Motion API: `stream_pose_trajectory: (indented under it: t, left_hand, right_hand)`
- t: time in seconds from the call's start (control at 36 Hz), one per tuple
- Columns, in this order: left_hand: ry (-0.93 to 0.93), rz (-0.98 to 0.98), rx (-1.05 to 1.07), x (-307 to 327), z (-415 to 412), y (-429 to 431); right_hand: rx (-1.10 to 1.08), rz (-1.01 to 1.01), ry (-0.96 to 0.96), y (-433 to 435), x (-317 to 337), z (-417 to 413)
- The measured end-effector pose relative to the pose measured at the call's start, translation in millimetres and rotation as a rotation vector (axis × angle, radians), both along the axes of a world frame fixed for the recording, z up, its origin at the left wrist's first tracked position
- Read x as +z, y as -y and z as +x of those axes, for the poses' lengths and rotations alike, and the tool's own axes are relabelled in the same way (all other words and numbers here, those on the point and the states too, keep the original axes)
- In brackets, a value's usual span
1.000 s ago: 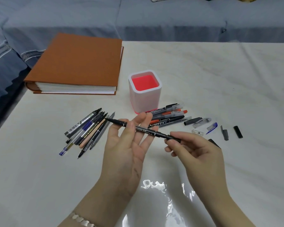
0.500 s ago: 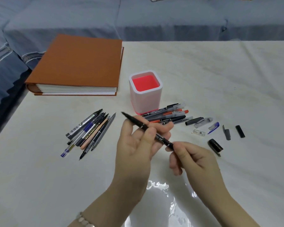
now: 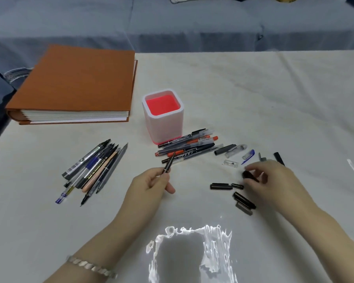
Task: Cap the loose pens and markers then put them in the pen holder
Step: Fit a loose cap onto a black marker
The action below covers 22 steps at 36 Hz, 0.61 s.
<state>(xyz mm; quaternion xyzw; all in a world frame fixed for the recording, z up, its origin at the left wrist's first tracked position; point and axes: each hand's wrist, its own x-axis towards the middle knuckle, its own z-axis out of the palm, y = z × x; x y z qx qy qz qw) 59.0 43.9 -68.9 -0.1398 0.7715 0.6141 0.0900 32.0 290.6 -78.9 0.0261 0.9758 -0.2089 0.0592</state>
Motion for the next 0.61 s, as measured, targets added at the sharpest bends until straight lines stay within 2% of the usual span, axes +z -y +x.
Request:
stream_pose_trajectory:
  t: [0.14,0.39,0.53,0.61]
  left_hand:
    - [0.022,0.007,-0.018,0.4,1.7,4.0]
    - [0.016,-0.012,-0.043,2.1,7.7,9.0]
    - [-0.021,-0.036,-0.094,8.4,11.4,10.7]
    - [-0.054,-0.058,-0.122,12.7,13.7,11.2]
  right_hand:
    - [0.249,0.004,0.123,24.7,-1.4,2.9]
    - [0.339,0.056,-0.109,40.1,-13.2,-2.5]
    - [0.252,-0.401,-0.126,46.2,12.2,0.1]
    - [0.279,-0.552,-0.134,49.4,27.7,3.4]
